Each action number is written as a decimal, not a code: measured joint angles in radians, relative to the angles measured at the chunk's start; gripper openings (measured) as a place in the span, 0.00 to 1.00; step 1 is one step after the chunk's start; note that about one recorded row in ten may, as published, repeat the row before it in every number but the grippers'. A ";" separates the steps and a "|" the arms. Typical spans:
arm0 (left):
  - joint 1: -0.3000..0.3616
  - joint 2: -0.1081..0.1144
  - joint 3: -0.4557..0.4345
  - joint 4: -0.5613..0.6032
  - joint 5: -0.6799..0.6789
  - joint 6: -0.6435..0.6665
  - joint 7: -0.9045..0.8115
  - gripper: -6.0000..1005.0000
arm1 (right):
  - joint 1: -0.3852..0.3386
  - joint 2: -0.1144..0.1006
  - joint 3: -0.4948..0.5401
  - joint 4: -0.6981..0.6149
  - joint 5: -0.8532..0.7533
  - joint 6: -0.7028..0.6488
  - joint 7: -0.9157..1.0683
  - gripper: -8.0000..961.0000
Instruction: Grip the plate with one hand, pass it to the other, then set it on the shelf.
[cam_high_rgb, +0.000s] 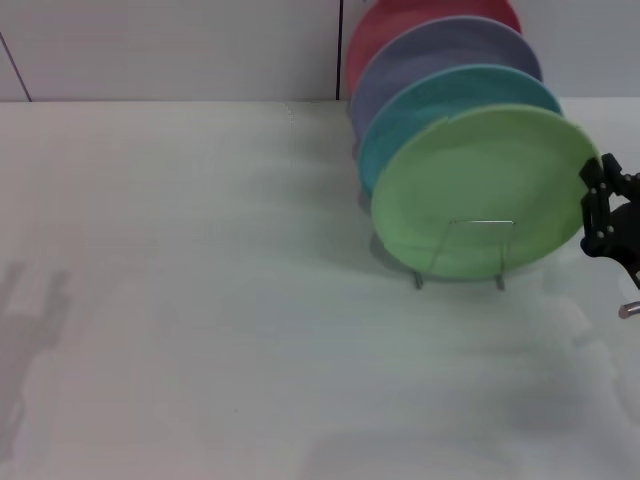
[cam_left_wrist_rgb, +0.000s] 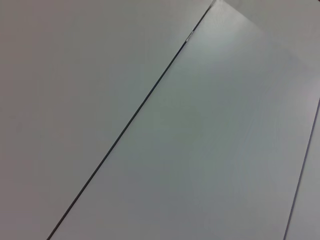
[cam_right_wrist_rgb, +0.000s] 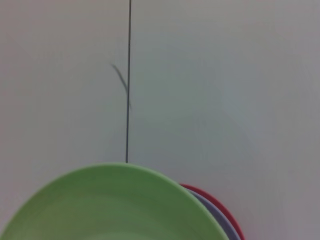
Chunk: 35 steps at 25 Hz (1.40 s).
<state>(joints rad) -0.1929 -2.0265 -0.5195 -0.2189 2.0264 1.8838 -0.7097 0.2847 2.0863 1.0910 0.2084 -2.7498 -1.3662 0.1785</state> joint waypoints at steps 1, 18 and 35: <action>0.000 0.000 -0.001 0.000 0.000 0.000 0.000 0.67 | 0.000 0.000 -0.002 0.000 0.000 0.001 0.001 0.07; -0.007 0.002 -0.004 0.005 0.000 0.000 -0.001 0.68 | 0.000 -0.005 -0.040 0.001 0.000 -0.087 0.011 0.34; -0.084 -0.028 -0.085 0.225 -0.007 -0.044 0.136 0.68 | -0.029 -0.048 0.164 -0.220 0.356 -0.364 0.367 0.40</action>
<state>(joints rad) -0.2769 -2.0544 -0.6047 0.0057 2.0190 1.8394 -0.5735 0.2562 2.0379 1.2548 -0.0112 -2.3936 -1.7303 0.5453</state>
